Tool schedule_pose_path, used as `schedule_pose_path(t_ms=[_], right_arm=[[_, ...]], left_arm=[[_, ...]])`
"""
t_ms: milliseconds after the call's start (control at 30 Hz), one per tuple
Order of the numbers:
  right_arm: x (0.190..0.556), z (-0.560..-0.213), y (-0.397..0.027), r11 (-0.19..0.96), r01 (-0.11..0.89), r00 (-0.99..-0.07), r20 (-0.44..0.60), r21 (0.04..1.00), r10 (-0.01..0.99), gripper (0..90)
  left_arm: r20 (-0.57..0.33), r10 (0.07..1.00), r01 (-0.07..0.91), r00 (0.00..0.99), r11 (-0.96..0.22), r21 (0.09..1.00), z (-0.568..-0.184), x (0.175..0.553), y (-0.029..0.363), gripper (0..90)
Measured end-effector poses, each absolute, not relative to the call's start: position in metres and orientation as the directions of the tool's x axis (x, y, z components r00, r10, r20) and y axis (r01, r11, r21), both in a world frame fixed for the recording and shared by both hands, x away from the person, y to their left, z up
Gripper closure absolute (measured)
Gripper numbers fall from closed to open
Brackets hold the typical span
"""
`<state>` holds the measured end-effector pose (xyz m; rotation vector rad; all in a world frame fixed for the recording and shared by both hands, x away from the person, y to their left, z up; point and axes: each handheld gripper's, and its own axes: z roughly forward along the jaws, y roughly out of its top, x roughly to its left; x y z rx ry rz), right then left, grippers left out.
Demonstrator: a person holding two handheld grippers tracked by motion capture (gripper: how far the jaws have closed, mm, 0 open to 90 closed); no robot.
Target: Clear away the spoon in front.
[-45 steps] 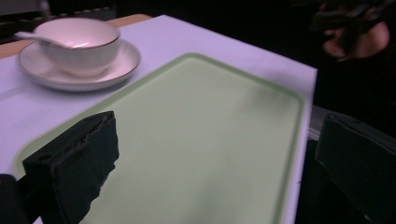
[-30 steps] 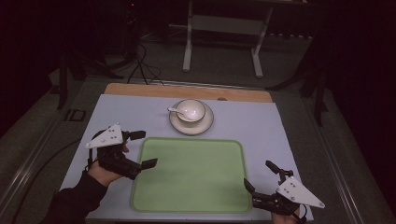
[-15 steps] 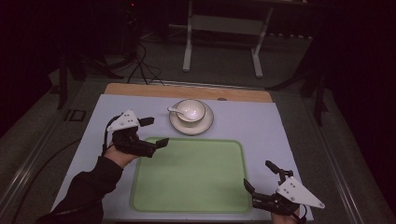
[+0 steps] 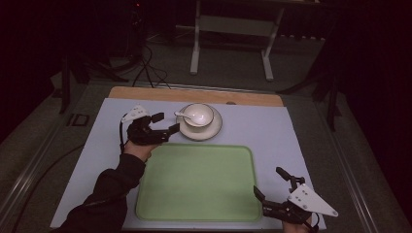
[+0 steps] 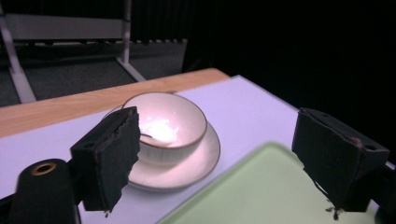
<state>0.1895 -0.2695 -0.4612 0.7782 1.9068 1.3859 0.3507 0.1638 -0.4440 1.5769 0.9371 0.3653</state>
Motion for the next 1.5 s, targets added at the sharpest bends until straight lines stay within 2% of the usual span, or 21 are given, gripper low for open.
schedule_pose_path(t_ms=[433, 667, 1067, 1200, 1233, 1300, 1400, 1500], right_arm=[[0.19, -0.462, -0.269, 0.27, 0.094, -0.62, -0.156, 0.958, 0.769, 10.9], [0.191, -0.463, -0.269, 0.267, 0.098, -0.624, -0.15, 0.959, 0.767, 10.9], [0.192, -0.463, -0.269, 0.266, 0.103, -0.629, -0.145, 0.958, 0.764, 10.9], [0.192, -0.463, -0.269, 0.265, 0.105, -0.632, -0.142, 0.959, 0.762, 10.9], [0.192, -0.463, -0.27, 0.264, 0.106, -0.633, -0.14, 0.959, 0.761, 11.0], [0.192, -0.463, -0.27, 0.264, 0.106, -0.634, -0.14, 0.959, 0.761, 11.0], [0.192, -0.464, -0.27, 0.264, 0.107, -0.636, -0.138, 0.959, 0.76, 11.0], [0.192, -0.464, -0.27, 0.263, 0.109, -0.636, -0.136, 0.959, 0.759, 11.0]], left_arm=[[-0.354, 0.79, 0.39, 0.501, 0.159, 0.907, -0.47, 0.384, 0.165, 21.9], [-0.428, 0.798, 0.445, 0.424, 0.228, 0.866, -0.488, 0.399, 0.161, 29.3], [-0.539, 0.791, 0.494, 0.29, 0.358, 0.792, -0.511, 0.416, 0.145, 30.6], [-0.576, 0.776, 0.518, 0.255, 0.393, 0.76, -0.519, 0.421, 0.139, 35.4], [-0.589, 0.767, 0.522, 0.253, 0.404, 0.751, -0.521, 0.422, 0.139, 40.1], [-0.599, 0.764, 0.522, 0.241, 0.418, 0.743, -0.523, 0.425, 0.138, 42.1], [-0.619, 0.75, 0.527, 0.233, 0.438, 0.728, -0.527, 0.428, 0.136, 51.5], [-0.64, 0.734, 0.526, 0.227, 0.461, 0.715, -0.531, 0.431, 0.132, 54.4]])
